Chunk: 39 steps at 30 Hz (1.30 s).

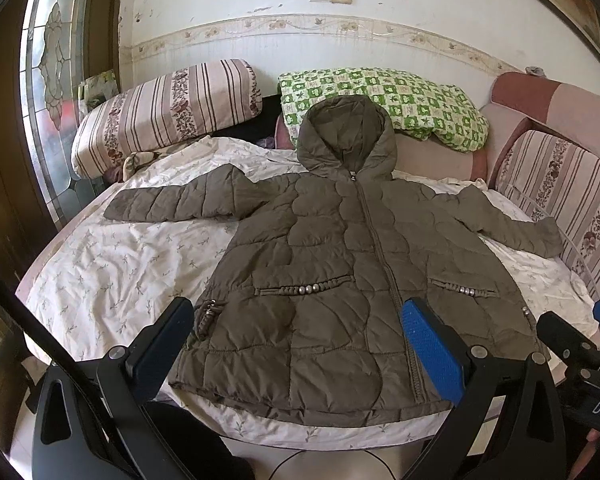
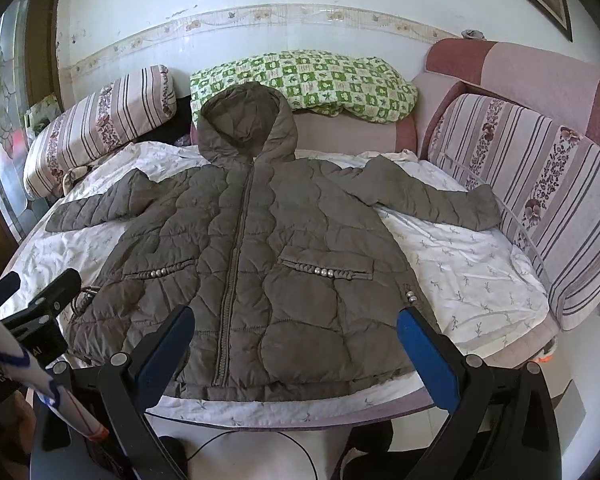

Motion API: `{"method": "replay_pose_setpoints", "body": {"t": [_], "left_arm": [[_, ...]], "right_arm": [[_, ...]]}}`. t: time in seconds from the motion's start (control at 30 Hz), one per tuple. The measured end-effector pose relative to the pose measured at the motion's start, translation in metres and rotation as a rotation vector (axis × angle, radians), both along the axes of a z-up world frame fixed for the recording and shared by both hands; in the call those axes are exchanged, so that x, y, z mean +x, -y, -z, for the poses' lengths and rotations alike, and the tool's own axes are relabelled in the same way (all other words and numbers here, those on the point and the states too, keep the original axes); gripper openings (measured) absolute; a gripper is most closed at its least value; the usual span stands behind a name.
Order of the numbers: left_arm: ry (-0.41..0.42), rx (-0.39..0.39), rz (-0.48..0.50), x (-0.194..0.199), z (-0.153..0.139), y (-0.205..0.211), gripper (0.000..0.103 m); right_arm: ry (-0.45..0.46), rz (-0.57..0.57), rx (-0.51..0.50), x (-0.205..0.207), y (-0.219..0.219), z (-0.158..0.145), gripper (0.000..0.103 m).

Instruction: Fold large clothes

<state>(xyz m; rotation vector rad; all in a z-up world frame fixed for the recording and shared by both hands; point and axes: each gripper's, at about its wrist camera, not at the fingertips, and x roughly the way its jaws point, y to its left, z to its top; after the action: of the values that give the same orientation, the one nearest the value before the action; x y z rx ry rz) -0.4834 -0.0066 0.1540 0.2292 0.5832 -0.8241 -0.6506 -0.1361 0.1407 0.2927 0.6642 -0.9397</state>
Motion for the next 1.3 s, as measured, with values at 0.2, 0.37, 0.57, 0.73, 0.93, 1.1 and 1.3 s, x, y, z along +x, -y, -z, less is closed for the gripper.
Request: {"method": "replay_pose_setpoints", "body": {"t": [0.2, 0.37, 0.57, 0.73, 0.93, 1.1, 1.3], "left_arm": [[0.02, 0.004, 0.003, -0.005, -0.002, -0.002, 0.103], [0.038, -0.002, -0.007, -0.009, -0.007, -0.005, 0.103], [0.05, -0.011, -0.017, -0.014, -0.013, -0.009, 0.103], [0.065, -0.009, -0.015, -0.02, -0.018, -0.01, 0.103], [0.077, 0.001, -0.023, -0.024, -0.023, -0.012, 0.103], [0.084, 0.005, -0.035, -0.022, -0.025, -0.008, 0.103], [0.102, 0.005, -0.009, 0.001, -0.035, 0.034, 0.103]], "right_arm": [[0.011, -0.008, -0.032, -0.003, -0.007, -0.009, 0.103], [0.019, -0.018, -0.054, -0.003, -0.013, -0.016, 0.103], [0.033, -0.02, -0.065, -0.008, -0.017, -0.021, 0.103], [0.044, -0.024, -0.066, -0.012, -0.018, -0.023, 0.103], [0.065, -0.033, -0.055, -0.017, -0.015, -0.025, 0.103], [0.064, -0.036, -0.041, -0.016, -0.003, -0.022, 0.103], [0.048, 0.049, -0.014, -0.024, 0.041, -0.014, 0.103]]}}
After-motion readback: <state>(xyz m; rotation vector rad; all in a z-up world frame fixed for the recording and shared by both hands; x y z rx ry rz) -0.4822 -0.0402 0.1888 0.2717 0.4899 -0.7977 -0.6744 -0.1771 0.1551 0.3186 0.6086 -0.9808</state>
